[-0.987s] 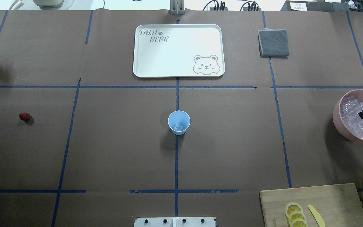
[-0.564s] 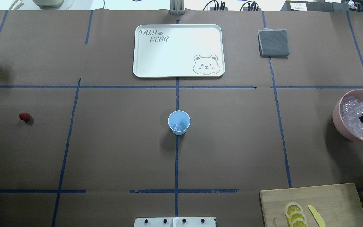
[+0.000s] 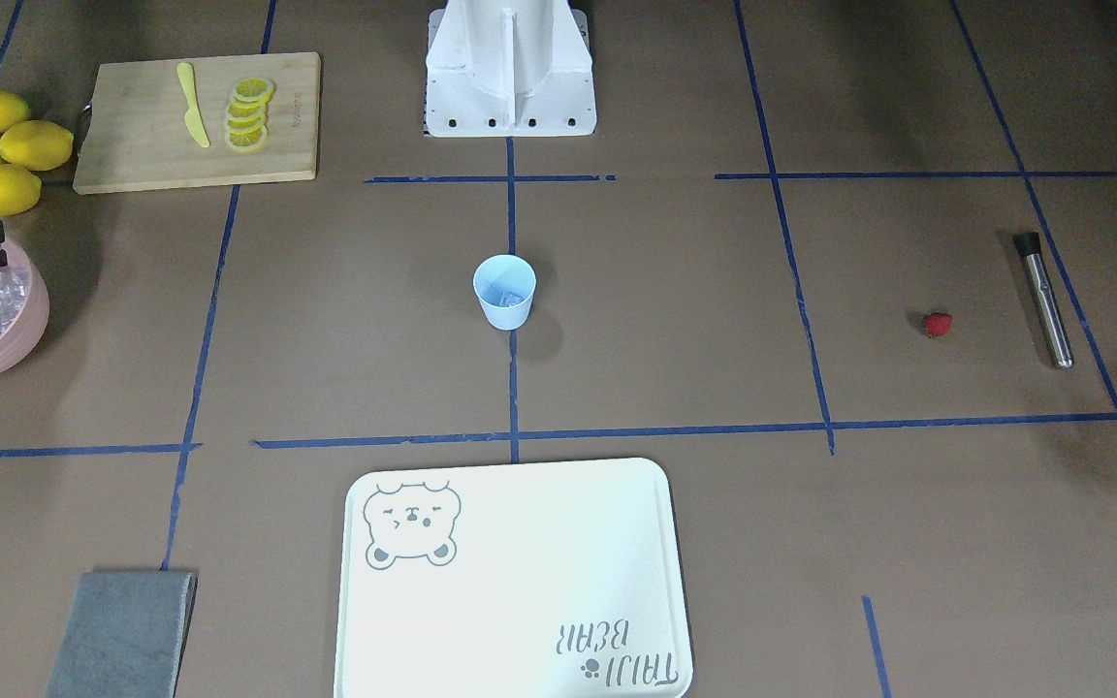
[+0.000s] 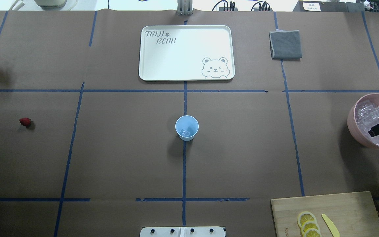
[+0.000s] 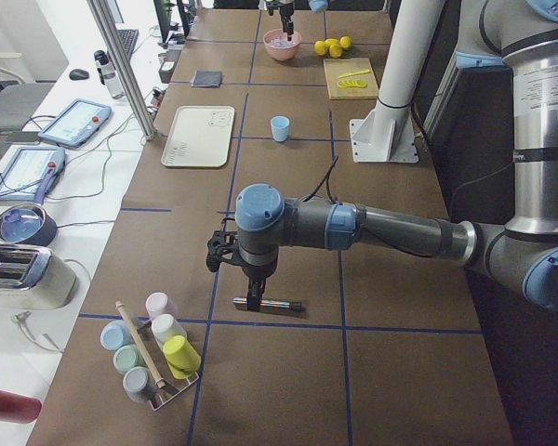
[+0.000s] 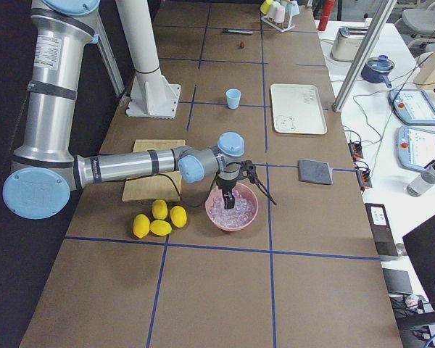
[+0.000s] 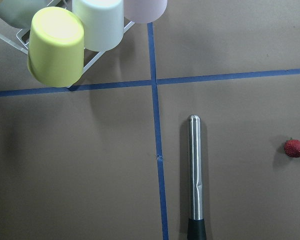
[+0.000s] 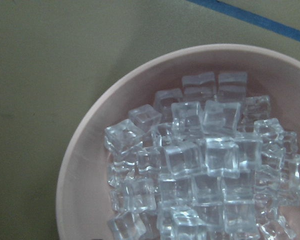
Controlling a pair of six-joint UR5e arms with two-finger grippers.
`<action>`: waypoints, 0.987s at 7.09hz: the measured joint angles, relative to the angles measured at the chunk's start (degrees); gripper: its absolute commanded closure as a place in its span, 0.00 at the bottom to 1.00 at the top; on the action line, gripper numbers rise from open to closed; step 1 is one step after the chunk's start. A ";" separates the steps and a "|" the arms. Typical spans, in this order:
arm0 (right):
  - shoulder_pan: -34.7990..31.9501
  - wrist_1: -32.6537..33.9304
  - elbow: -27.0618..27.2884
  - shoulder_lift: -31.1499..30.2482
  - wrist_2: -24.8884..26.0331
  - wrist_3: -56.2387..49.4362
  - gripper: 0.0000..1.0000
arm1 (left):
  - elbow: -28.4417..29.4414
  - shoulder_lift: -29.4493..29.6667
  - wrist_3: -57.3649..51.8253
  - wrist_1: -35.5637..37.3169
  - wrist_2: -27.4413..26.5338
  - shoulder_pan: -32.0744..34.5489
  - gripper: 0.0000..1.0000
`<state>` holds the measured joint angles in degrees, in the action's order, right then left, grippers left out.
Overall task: Mash ice and strawberries in cup
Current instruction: 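Lower the right gripper into the bowl and grasp another ice cube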
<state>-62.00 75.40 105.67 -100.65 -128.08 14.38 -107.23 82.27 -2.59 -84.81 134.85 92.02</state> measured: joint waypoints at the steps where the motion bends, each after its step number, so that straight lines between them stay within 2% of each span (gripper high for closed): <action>1: 0.26 0.03 -0.37 0.04 -0.03 -1.30 0.06 | 0.00 0.00 0.00 0.00 -0.02 0.00 0.00; 4: 0.33 0.01 -2.65 0.66 -0.20 -3.78 0.13 | 0.00 0.00 -0.04 0.00 -0.03 0.00 0.00; 7: 0.30 0.01 -3.11 0.88 -0.31 -4.02 0.32 | 0.01 0.00 -0.05 0.00 -0.03 0.00 0.00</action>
<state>-61.70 75.41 102.55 -99.77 -128.40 10.36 -107.23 82.27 -2.64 -84.81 134.82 92.02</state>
